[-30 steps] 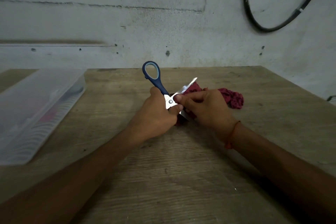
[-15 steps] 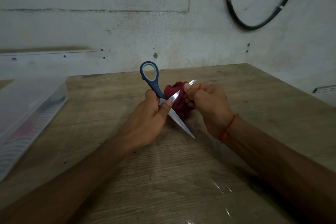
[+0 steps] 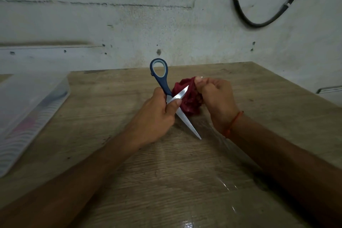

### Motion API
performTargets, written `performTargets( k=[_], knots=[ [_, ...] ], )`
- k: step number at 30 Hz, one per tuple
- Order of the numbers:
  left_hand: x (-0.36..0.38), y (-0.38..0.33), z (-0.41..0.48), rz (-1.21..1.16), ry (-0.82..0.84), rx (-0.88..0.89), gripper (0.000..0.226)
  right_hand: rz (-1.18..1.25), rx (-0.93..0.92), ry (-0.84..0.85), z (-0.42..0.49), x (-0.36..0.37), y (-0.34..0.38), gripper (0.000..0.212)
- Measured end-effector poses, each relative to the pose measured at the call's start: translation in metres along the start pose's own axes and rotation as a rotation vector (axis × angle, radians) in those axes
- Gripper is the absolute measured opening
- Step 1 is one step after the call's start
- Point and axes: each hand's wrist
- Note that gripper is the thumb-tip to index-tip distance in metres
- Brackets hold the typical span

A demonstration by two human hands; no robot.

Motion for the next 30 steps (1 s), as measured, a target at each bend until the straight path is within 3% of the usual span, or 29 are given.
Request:
performTargets(
  k=[7,15,26,30],
  knots=[
    [-0.002,0.000,0.000,-0.062,0.031,-0.055,0.027,-0.092,-0.099,0.012,-0.001,0.005,-0.002,0.042],
    [-0.001,0.001,-0.001,0.005,0.064,-0.038,0.028,0.224,0.102,0.127,-0.001,0.000,-0.005,0.022],
    [0.003,-0.003,-0.005,-0.094,-0.005,0.012,0.024,-0.171,-0.295,-0.144,0.005,0.003,-0.003,0.045],
    [0.003,-0.008,-0.008,-0.041,-0.050,0.009,0.020,-0.083,-0.231,-0.078,0.004,0.006,-0.006,0.047]
  ],
)
Point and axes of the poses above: each hand's wrist, its own z-axis towards the middle knuckle, its own x-axis out of the palm, y = z × x, and after that the axes turned 5 degrees about x, right-handed
